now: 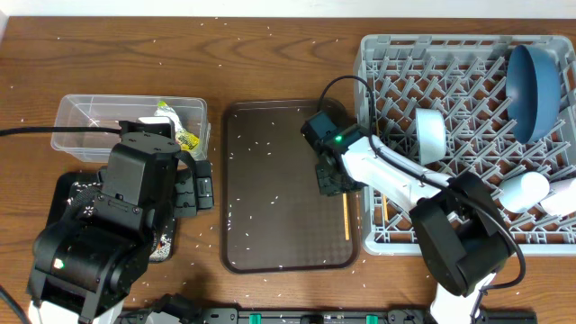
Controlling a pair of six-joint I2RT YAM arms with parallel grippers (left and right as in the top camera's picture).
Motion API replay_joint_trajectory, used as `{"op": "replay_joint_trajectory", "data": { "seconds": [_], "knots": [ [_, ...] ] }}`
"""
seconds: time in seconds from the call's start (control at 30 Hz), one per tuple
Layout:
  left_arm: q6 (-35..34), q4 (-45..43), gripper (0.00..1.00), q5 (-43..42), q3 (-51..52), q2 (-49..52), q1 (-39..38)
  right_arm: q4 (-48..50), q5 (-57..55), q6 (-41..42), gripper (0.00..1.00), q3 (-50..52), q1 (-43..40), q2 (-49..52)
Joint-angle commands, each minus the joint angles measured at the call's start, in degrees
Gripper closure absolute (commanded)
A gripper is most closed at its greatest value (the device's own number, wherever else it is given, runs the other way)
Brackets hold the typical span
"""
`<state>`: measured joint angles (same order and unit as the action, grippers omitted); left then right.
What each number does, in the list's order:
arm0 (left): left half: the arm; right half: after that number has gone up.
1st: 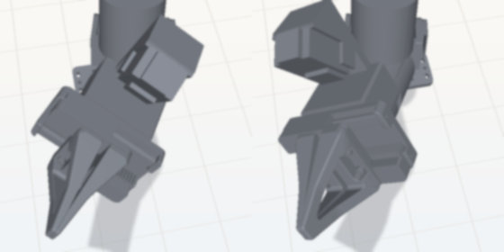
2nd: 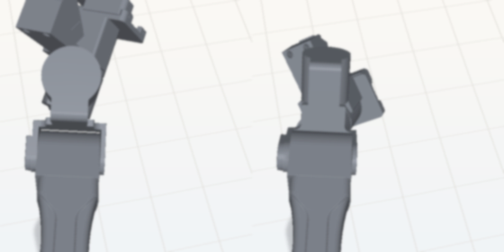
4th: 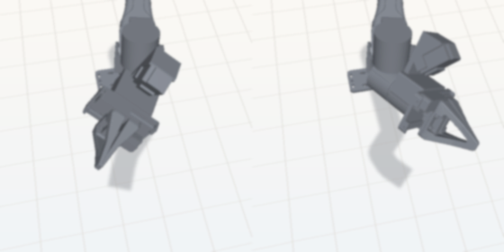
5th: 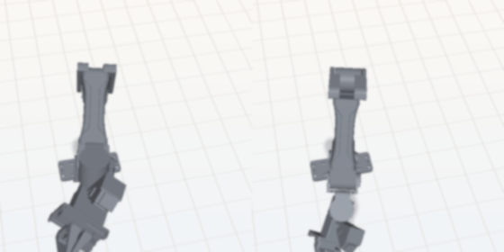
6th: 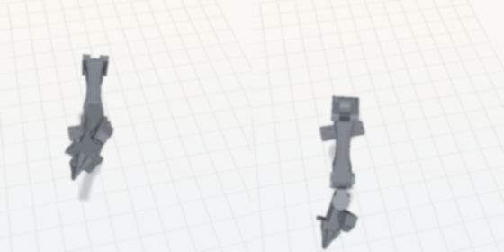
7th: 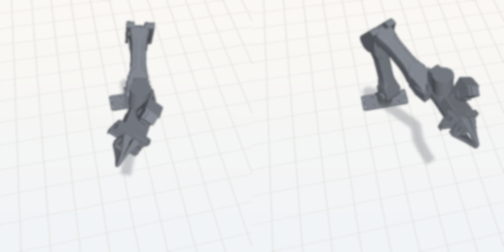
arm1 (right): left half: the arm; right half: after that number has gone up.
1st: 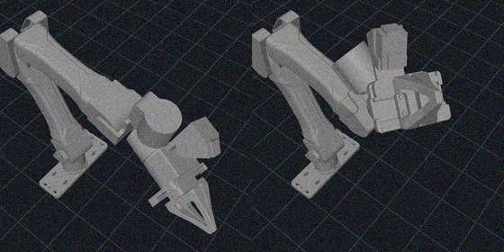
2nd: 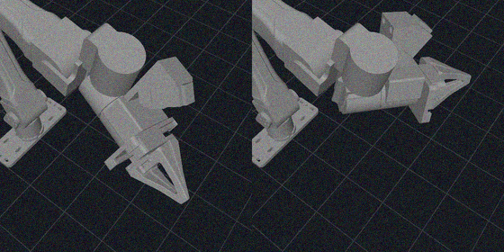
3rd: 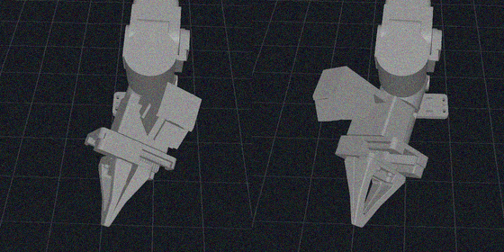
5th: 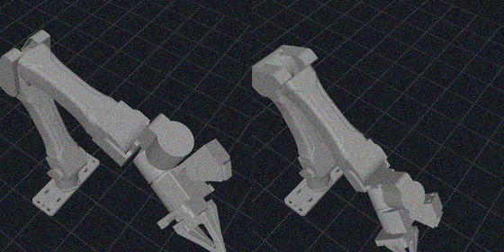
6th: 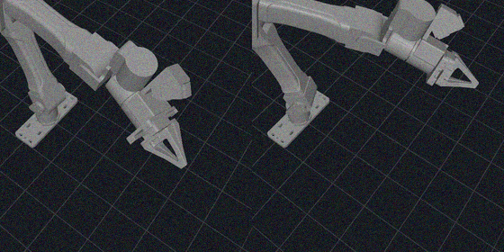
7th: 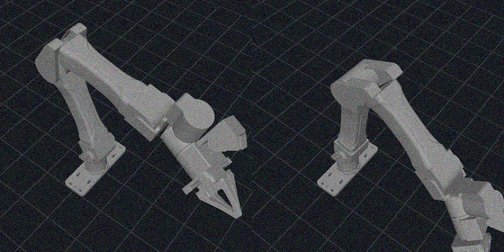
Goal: Sort waste into correct bins and load items into the dishwasher rack
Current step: 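Carry the chopsticks right and insert them upright into the rack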
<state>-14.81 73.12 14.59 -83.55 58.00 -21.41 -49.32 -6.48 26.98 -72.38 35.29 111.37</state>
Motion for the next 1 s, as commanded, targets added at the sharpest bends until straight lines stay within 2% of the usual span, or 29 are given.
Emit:
{"op": "replay_joint_trajectory", "data": {
  "seconds": [0.0,0.2,0.33,0.47,0.57,0.77,0.97],
  "knots": [
    [-0.28,0.17,0.02,0.72,-0.81,-0.02,0.28,0.57,-1.2,0.09,0.71,0.17,-1.36,2.21],
    [-0.28,0.17,0.02,0.72,-0.81,-0.02,0.28,2.25,0.61,-2.93,0.75,0.22,-1.44,4.85],
    [-0.28,0.17,0.02,0.72,-0.81,-0.02,0.28,4.11,5.27,-11.39,0.82,0.22,-0.68,5.27],
    [-0.28,0.17,0.02,0.72,-0.81,-0.02,0.28,4.37,4.44,-13.79,0.87,0.22,0.66,5.27],
    [-0.28,0.17,0.02,0.72,-0.81,-0.02,0.28,4.72,3.13,-13.77,0.99,0.22,0.96,5.27],
    [-0.28,0.17,0.02,0.72,-0.81,-0.02,0.28,3.04,3.32,-12.46,0.99,-1.51,0.9,2.45],
    [-0.28,0.17,0.02,0.72,-0.81,-0.02,0.28,-1.4,7.23,-10.54,0.99,-3.69,-0.17,-7.74]
  ]
}}
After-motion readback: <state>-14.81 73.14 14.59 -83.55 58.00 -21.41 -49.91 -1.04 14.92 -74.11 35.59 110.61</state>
